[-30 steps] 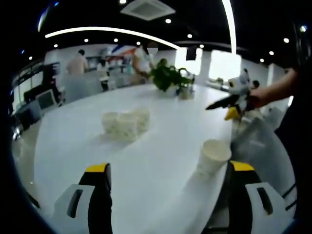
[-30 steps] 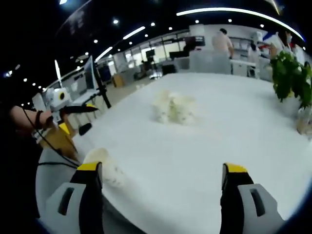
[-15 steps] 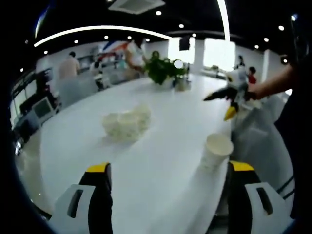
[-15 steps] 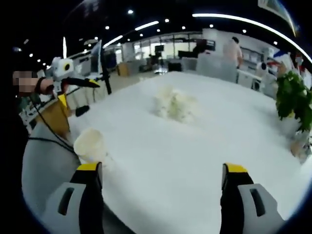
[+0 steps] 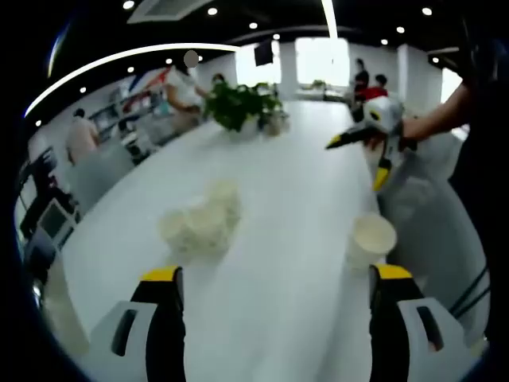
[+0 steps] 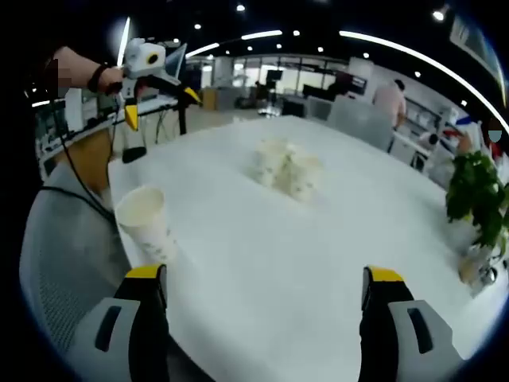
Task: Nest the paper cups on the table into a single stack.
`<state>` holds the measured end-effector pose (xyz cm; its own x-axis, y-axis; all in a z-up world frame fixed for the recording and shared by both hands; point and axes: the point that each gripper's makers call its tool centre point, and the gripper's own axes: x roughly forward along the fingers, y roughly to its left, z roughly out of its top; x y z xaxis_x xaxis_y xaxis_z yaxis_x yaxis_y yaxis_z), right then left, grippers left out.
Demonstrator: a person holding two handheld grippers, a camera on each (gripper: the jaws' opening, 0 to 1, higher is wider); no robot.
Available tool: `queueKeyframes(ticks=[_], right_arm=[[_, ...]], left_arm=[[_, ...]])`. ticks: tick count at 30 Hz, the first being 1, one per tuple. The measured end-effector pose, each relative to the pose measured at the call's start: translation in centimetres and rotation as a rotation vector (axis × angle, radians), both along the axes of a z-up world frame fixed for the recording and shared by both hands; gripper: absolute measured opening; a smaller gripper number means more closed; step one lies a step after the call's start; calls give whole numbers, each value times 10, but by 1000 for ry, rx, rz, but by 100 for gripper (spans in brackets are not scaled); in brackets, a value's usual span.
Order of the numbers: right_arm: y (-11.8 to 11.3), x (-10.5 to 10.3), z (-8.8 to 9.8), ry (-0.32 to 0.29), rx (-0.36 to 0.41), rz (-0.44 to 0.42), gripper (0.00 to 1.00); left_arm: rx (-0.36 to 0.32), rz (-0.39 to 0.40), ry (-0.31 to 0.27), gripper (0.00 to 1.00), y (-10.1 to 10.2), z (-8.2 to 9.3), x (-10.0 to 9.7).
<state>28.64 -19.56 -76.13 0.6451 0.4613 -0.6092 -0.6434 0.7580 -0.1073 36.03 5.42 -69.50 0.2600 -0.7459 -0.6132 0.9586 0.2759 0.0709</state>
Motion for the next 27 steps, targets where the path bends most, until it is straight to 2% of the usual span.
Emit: queueKeyframes(ticks=[5, 7, 9, 15, 16, 17, 20, 22, 27], right_arm=[[-5, 0, 1, -7, -22, -7, 100], [-7, 0, 3, -15, -20, -13, 100], [-8, 0, 5, -19, -10, -21, 100], [-12, 2, 7, -22, -3, -40, 100], [-13, 2, 7, -21, 1, -43, 100], [-15, 3, 5, -13, -2, -50, 100], [-16, 3, 5, -7, 2, -49, 100], [-17, 4, 7, -10, 6, -45, 100], [-26, 6, 11, -15, 8, -57, 100]], left_arm=[[67, -114, -32, 94, -14, -5, 13], [75, -143, -11, 93, -18, -7, 16], [108, -172, -15, 91, -21, -10, 21], [143, -261, 13, 75, -34, -14, 29], [156, -279, -7, 76, -37, -14, 33], [147, -302, -56, 76, -43, -11, 40], [135, -311, -22, 70, -51, -11, 48], [179, -326, -4, 67, -52, -17, 52], [200, -371, -29, 62, -62, -19, 64]])
